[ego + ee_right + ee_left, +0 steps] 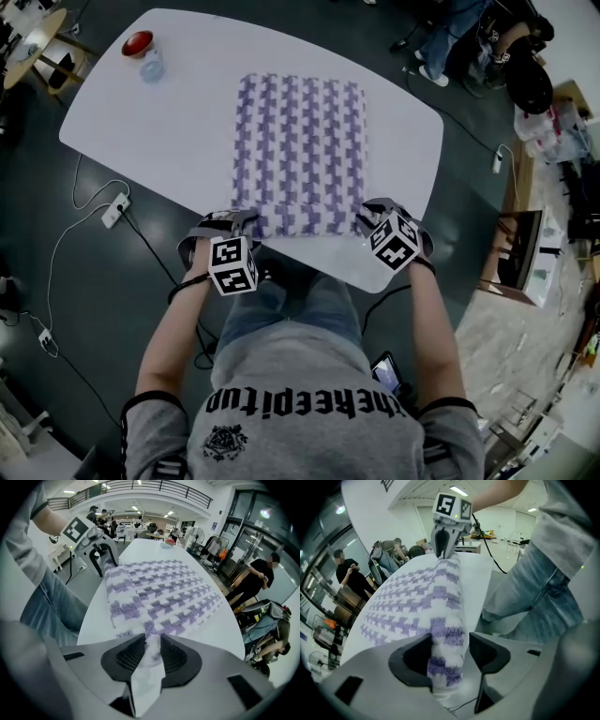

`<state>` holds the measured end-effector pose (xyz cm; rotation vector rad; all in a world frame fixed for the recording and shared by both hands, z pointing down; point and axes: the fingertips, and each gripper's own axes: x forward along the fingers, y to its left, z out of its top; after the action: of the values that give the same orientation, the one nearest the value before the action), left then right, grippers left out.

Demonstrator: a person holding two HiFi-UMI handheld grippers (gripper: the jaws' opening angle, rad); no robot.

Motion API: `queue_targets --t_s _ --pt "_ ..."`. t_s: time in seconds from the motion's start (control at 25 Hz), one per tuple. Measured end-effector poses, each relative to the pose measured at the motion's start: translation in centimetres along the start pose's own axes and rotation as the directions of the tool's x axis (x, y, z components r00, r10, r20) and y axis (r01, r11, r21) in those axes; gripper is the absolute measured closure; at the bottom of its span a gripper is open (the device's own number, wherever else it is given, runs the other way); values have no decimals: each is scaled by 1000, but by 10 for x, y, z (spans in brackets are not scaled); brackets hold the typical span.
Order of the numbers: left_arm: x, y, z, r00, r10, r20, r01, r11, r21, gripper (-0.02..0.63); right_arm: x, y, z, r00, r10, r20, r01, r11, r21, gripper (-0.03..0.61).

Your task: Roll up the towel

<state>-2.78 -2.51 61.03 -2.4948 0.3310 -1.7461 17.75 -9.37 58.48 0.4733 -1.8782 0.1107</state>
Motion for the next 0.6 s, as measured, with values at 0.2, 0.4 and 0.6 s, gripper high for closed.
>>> queue_targets --t_s 0.2,0.4,0.6 --pt "-1 21 -5 1000 19 -7 -19 1000 -8 376 -28 4 15 997 -18 74 21 999 -32 449" --pt "9 35 0 999 14 -29 -13 1000 19 391 -2 19 1 1000 -25 6 25 978 -208 364" --pt "-8 30 -3 1000 1 -18 -1 1000 24 489 8 23 -1 991 -112 -72 88 955 -284 443"
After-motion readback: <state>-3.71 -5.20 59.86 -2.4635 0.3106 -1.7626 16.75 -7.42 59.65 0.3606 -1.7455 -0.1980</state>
